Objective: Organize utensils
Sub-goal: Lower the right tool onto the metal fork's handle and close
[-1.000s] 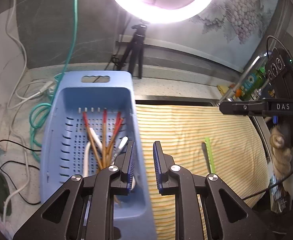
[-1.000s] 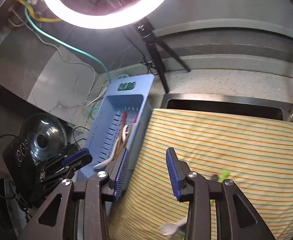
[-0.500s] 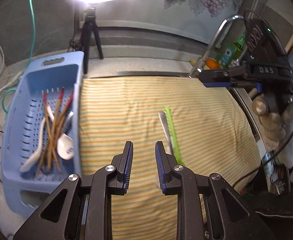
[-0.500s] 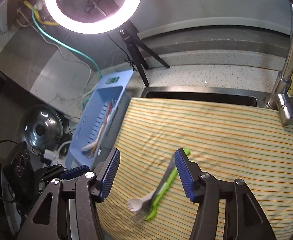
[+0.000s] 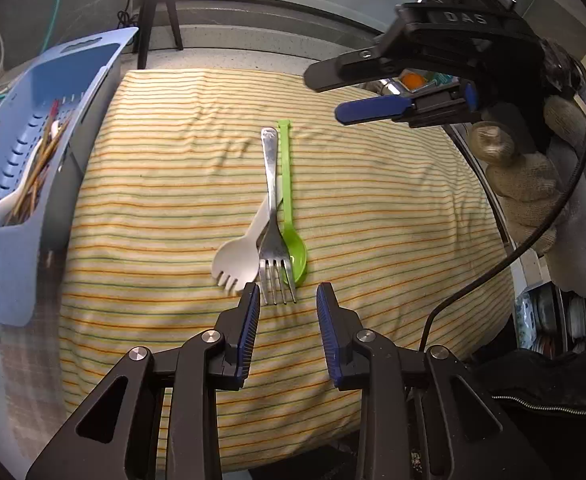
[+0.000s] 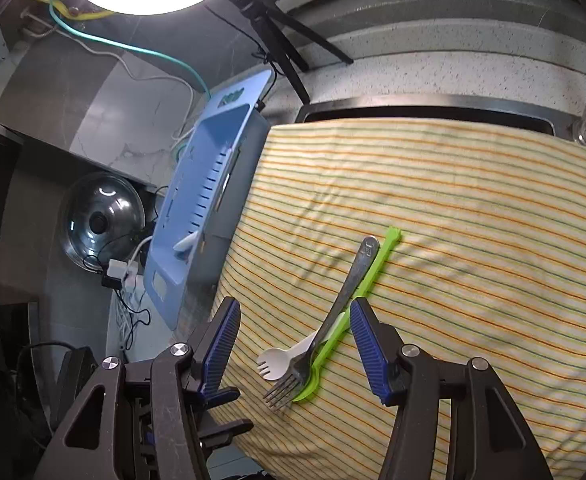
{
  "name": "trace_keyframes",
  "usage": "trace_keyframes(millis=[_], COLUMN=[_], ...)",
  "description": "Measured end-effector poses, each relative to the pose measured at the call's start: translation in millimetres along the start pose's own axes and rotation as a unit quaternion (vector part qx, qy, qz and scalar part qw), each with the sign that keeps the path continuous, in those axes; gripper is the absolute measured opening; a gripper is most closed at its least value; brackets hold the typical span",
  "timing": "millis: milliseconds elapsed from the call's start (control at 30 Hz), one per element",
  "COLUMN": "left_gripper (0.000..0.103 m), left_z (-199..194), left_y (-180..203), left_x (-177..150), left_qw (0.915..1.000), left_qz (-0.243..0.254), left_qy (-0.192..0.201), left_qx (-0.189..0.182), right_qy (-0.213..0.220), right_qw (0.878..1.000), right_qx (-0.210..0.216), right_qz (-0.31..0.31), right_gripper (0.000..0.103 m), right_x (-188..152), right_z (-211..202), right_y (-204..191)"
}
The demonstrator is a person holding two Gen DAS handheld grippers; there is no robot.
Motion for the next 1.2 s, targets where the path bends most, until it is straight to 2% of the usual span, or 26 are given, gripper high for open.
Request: trace_keyframes(millis=[133,200,467,867,1200], left_gripper=[0.028,0.028,0.028,0.027,0.025], left_z=[6.2,9.2,21.4,29.4,31.5], left_y=[1.6,2.4,4.9,4.9,-5.8], left_x=[-4.4,-5.6,-9.3,-7.6,-4.1], left_qw=[0.9998,0.9997,0.9990,0.9987,0.9988], left_qz=[-0.001,0.000,0.008,0.007,-0.005], left_qy=[0.005,0.005,-0.005,-0.008,-0.004], left_qx=[0.020,0.024,0.045,0.051,0.048], right_qy=[-0.015,-0.023,-0.045,-0.069,-0.088], right_qw=[1.000,0.999,0.998,0.997,0.995], right_qx=[0.019,0.029,0.031,-0.004,-0.037], right_qz=[0.016,0.024,0.030,0.044,0.036], right_gripper=[0.052,0.046,0.040,0.037,0.032], right_x=[-3.8,-5.5,-4.7,-4.1,-4.5], right_z=[14.2,20.7,43.3,70.0,72.9], right_y=[2.9,2.8,1.7,14.2,19.9])
Point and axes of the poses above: each gripper's, at about its wrist camera, not at the fingertips, and z roughly the way its jaws point, y to its right, x to its top, the point moved 8 cm from there along z, roughly the way its jaws point, and after that the axes turned 3 degrees about -z, right-handed, at the moved point
